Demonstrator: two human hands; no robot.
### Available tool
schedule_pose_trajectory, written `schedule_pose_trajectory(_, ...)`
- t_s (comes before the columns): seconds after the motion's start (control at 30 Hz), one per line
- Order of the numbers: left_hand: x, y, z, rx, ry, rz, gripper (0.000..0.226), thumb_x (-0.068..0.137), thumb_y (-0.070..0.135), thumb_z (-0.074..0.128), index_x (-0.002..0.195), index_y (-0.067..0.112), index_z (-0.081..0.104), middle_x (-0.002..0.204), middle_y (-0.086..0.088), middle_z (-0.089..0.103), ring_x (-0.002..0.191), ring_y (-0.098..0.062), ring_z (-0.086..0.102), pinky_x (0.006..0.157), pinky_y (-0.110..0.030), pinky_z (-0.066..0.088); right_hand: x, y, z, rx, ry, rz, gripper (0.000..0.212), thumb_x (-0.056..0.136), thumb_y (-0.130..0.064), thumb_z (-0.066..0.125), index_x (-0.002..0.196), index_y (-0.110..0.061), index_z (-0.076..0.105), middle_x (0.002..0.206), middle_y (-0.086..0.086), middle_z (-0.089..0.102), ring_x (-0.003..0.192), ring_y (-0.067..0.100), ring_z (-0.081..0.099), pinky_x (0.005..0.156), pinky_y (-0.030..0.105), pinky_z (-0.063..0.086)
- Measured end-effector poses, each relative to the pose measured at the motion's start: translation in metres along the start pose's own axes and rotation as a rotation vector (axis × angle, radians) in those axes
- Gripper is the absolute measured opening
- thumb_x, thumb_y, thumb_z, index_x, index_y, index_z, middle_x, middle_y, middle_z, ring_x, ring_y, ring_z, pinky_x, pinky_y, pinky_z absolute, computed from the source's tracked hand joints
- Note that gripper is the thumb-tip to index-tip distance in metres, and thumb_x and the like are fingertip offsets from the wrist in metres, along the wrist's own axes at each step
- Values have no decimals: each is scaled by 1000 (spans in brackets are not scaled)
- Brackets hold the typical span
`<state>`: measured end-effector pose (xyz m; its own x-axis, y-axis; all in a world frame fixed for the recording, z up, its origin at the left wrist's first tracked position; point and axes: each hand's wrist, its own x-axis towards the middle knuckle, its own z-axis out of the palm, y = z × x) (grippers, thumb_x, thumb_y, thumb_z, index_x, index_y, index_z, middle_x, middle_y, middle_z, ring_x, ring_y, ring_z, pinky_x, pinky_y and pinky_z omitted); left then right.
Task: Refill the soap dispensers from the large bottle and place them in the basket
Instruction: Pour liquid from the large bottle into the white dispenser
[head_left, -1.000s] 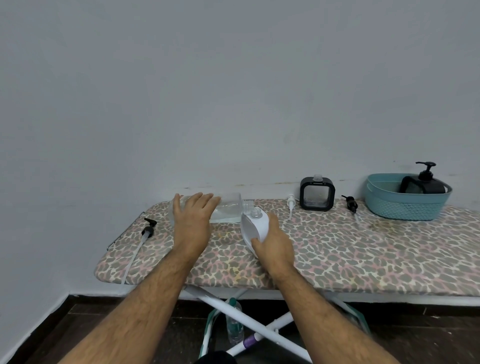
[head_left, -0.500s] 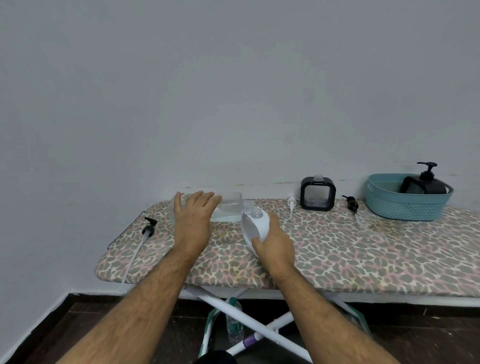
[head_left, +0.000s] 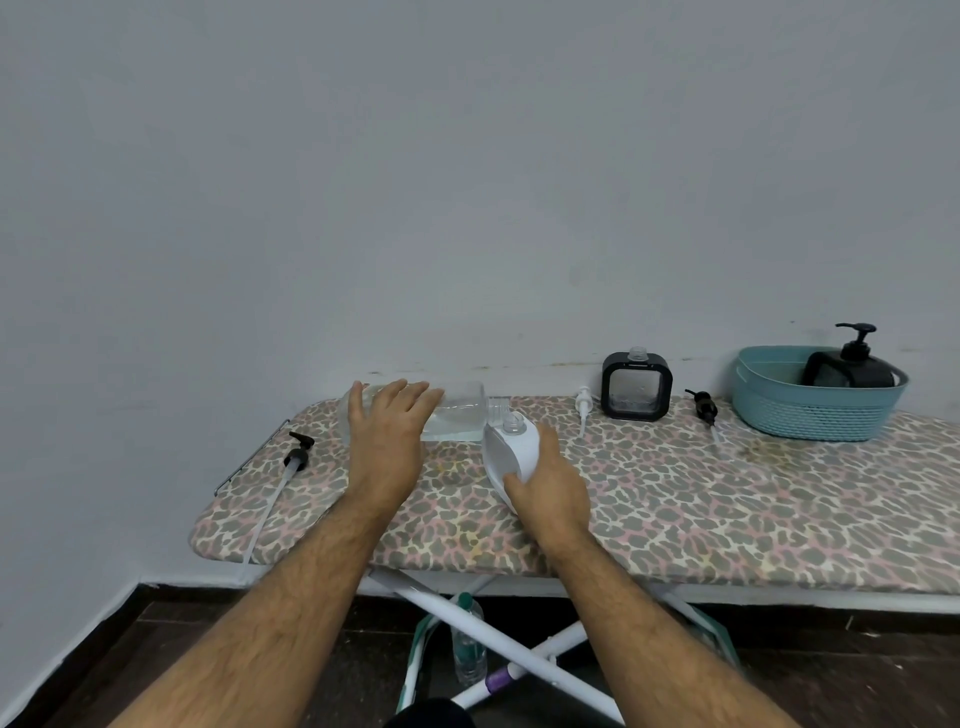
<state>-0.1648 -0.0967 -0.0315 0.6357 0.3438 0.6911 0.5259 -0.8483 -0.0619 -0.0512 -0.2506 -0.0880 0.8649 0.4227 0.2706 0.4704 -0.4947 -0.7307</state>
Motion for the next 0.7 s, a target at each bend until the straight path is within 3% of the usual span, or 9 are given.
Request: schedule_pose_trajectory(0.7,0,0,0,-8,12,4,77,60,-8,82,126,25,63,129,1,65,125,-27,55,115,-61,18,-1,-1,-1,2,-3,-3,72,89,-37,68,148,-28,28,120,4,67,101,26,67,79,37,57)
